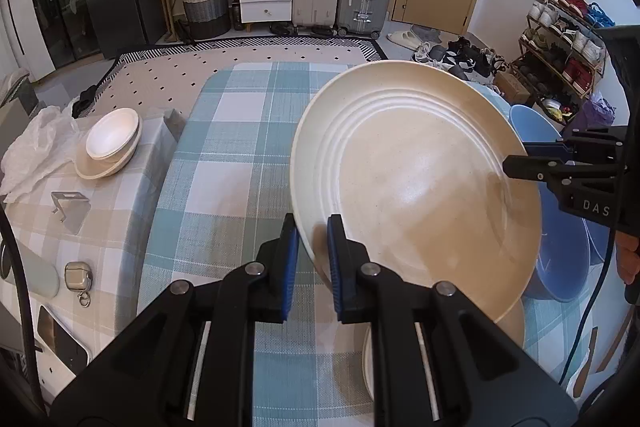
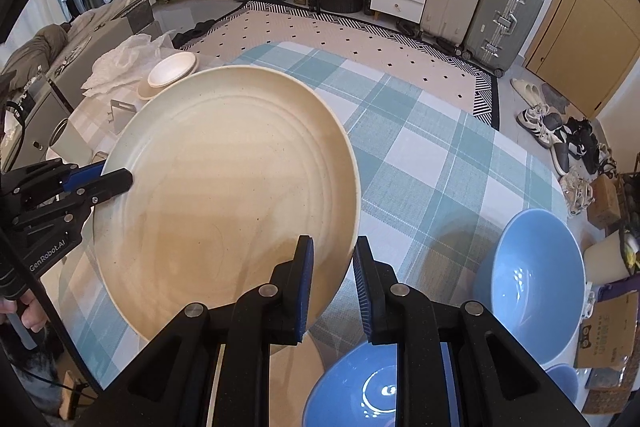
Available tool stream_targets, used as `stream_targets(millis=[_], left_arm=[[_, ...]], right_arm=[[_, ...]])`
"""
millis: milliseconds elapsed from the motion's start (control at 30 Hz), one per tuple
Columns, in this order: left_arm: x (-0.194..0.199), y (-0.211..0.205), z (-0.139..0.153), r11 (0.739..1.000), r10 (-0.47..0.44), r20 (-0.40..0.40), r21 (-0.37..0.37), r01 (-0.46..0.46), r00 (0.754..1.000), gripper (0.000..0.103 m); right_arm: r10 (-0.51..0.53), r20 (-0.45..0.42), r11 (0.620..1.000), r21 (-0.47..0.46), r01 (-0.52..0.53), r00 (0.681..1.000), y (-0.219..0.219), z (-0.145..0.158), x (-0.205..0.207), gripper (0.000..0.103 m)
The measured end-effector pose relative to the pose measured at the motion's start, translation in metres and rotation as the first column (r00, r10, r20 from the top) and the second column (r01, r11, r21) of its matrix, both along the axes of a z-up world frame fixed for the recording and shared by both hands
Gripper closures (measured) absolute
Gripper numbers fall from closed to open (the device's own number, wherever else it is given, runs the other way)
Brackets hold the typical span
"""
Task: Organize plates and bowls
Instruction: 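Carry the held cream plates with both tools past the blue bowls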
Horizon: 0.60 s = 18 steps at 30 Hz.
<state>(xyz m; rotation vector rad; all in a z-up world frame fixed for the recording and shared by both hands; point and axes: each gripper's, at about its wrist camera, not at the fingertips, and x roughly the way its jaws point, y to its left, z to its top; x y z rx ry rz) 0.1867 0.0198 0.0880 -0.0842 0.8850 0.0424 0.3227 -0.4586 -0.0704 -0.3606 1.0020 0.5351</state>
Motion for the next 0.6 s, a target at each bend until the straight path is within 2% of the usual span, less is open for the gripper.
stream_targets(millis=[600], left_arm=[[-0.049, -0.016, -0.002, 0.999, -0.043, 0.013, 0.004, 0.042, 0.999, 0.092]], right_arm=[[-0.015, 0.038, 1.0, 0.013, 0.014, 0.999, -0.018, 0.005, -0.059, 0.082]])
